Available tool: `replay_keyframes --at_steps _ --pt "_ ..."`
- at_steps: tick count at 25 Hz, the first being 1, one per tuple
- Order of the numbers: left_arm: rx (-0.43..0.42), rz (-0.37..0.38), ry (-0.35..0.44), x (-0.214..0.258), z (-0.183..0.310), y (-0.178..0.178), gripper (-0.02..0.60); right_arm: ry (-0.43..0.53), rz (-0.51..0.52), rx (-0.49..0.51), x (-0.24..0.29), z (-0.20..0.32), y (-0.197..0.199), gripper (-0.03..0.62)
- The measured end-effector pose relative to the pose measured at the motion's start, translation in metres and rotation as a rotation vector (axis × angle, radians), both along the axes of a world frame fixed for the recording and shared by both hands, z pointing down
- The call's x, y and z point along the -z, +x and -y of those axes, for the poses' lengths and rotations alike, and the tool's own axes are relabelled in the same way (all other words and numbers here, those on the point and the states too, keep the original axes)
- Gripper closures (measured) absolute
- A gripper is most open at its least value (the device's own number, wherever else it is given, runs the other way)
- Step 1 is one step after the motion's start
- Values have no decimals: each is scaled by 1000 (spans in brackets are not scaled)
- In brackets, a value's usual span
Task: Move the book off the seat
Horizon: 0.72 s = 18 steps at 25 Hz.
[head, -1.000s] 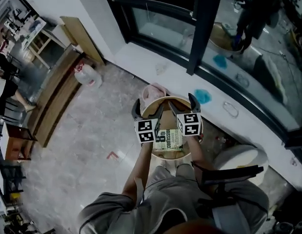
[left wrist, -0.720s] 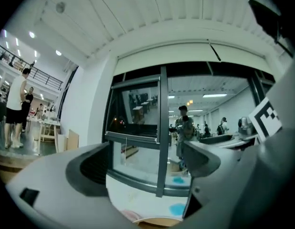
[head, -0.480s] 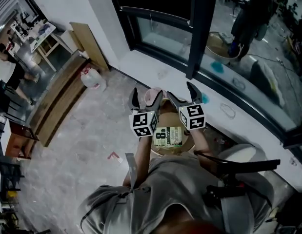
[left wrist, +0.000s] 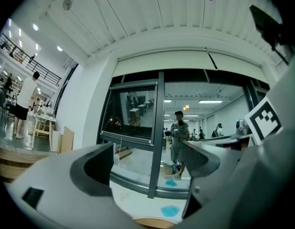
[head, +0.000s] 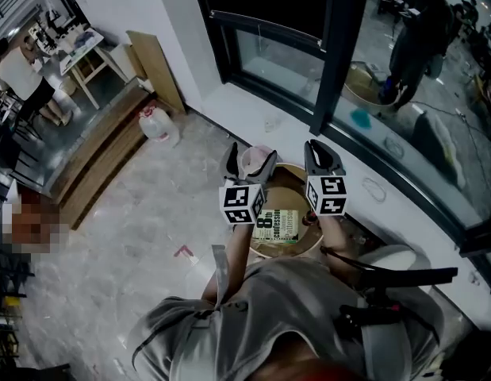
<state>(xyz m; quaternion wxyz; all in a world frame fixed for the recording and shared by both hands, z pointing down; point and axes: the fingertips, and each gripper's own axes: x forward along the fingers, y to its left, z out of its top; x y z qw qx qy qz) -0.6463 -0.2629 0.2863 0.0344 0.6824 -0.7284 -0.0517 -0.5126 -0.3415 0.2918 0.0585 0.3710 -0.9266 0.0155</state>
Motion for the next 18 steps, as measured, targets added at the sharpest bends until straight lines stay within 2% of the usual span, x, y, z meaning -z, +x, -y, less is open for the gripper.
replay_keyframes --at_steps 2,3,6,7,8,18 --pt "-5 5 -2 -1 -2 1 126 8 15 3 1 -2 -1 563" --pt "0 7 2 1 -6 1 172 11 21 12 2 -5 -4 572" --pt "23 15 24 6 -17 2 437 21 29 55 4 -16 -13 579" --pt "26 16 22 6 -19 3 545 21 31 68 4 -19 -16 579" --pt "27 18 17 5 -21 3 569 19 33 78 3 -22 -18 579" --pt "54 -5 18 5 -35 -9 569 12 22 128 -1 -36 -31 579"
